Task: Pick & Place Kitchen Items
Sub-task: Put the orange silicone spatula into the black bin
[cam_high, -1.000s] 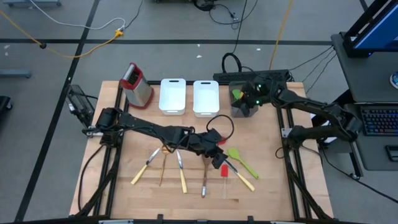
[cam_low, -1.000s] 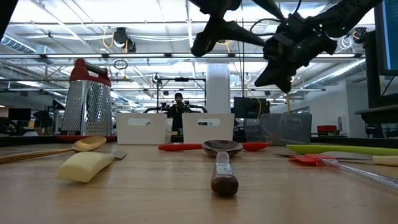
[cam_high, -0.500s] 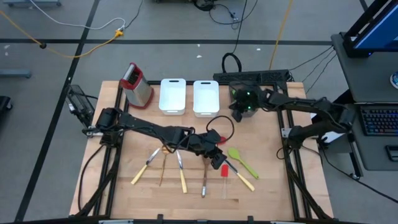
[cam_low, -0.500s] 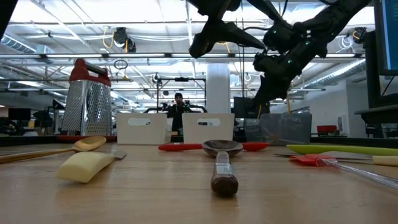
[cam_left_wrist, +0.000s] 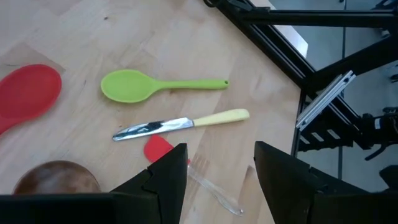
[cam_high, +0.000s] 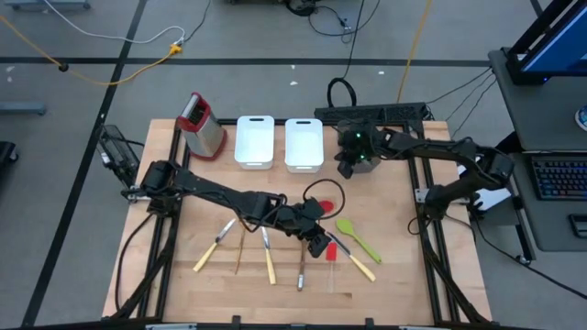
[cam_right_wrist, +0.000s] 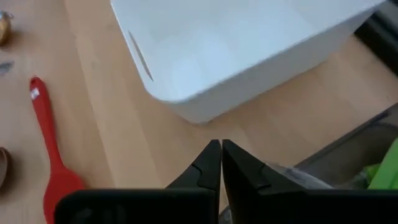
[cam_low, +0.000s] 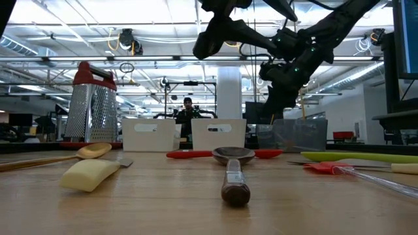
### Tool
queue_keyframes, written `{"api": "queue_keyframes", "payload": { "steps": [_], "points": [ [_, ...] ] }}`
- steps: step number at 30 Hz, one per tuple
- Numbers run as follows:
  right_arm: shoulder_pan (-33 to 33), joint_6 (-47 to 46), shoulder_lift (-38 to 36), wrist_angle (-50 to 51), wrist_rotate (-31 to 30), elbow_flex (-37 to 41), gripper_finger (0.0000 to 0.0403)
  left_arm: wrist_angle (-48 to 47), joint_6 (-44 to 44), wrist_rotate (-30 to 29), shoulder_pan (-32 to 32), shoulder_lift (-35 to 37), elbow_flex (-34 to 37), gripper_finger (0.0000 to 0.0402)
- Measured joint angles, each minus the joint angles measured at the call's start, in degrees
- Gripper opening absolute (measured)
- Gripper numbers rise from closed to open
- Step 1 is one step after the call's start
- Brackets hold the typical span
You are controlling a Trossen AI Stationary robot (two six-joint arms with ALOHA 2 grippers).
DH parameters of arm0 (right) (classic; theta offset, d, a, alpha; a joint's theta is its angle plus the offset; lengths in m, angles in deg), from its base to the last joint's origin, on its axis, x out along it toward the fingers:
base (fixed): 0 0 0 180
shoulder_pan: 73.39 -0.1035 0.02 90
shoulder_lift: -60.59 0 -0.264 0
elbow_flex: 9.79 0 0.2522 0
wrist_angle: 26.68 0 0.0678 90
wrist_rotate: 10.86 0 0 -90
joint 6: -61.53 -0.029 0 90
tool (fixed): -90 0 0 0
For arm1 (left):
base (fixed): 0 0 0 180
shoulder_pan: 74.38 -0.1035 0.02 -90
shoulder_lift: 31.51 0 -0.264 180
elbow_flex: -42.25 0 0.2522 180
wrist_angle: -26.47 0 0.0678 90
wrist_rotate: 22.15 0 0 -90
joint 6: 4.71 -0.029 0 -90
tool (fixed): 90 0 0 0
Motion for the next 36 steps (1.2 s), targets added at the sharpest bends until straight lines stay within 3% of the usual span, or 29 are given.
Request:
{"api": "queue_keyframes", "payload": {
  "steps": [13, 16, 36],
  "points": [
    [0.0, 3.6, 4.6, 6.2, -1.6, -5.8, 0.0001, 0.3, 0.1, 0.0, 0.5, 0.0, 0.0, 0.0191],
    [0.0, 4.6, 5.5, 8.4, -4.3, -6.6, 0.0002, 0.3, 0.1, 0.0, 0.4, 0.0, 0.0, 0.0191],
    [-1.6, 7.2, 6.0, 10.8, -3.4, -6.9, 0.0001, 1.6, -0.2, -0.2, -0.2, 0.0, 0.0, 0.0191]
  ]
}}
